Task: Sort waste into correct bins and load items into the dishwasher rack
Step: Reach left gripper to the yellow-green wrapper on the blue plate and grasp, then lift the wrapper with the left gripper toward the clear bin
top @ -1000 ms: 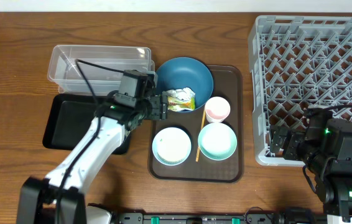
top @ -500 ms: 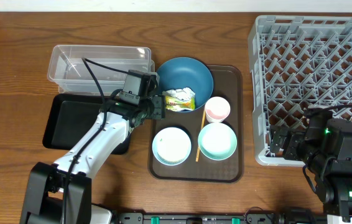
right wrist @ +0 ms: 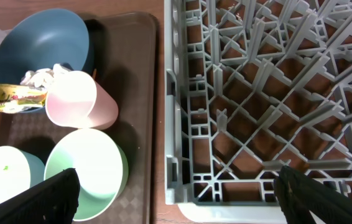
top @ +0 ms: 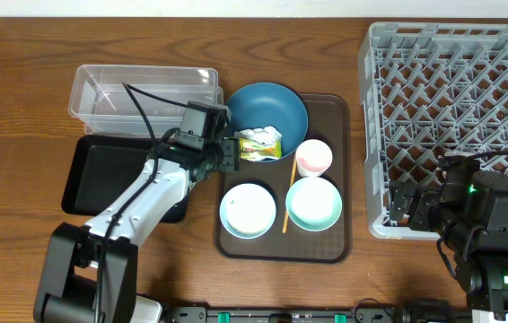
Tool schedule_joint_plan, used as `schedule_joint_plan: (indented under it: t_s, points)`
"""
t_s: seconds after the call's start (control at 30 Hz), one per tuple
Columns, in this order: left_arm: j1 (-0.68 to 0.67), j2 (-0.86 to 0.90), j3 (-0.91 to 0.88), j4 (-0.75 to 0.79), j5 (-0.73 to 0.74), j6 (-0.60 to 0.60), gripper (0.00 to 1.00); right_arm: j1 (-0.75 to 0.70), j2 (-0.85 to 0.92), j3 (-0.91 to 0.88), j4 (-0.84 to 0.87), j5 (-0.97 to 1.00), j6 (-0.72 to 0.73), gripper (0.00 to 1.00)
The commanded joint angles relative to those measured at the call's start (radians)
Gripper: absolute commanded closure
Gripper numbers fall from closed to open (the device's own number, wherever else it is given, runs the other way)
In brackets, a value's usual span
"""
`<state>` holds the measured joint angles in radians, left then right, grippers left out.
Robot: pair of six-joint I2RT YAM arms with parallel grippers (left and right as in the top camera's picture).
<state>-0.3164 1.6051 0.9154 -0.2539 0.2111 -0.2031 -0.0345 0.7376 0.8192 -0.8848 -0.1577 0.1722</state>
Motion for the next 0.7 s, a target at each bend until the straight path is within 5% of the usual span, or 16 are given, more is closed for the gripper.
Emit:
schedule_joint_plan:
  t_s: [0.0, 0.37, 0.67]
  points:
    - [-0.004, 0.007, 0.016, 0.024, 0.006, 0.006, 0.47, -0.007, -0.004, 0.024, 0.002, 0.004, -0.012, 0.01]
    - [-0.004, 0.007, 0.016, 0.038, 0.007, 0.006, 0.92, -0.007, -0.004, 0.024, 0.004, 0.004, -0.013, 0.01]
    - [-0.004, -0.054, 0.017, 0.031, 0.006, 0.006, 0.94, -0.007, -0.004, 0.024, 0.003, 0.02, -0.013, 0.01]
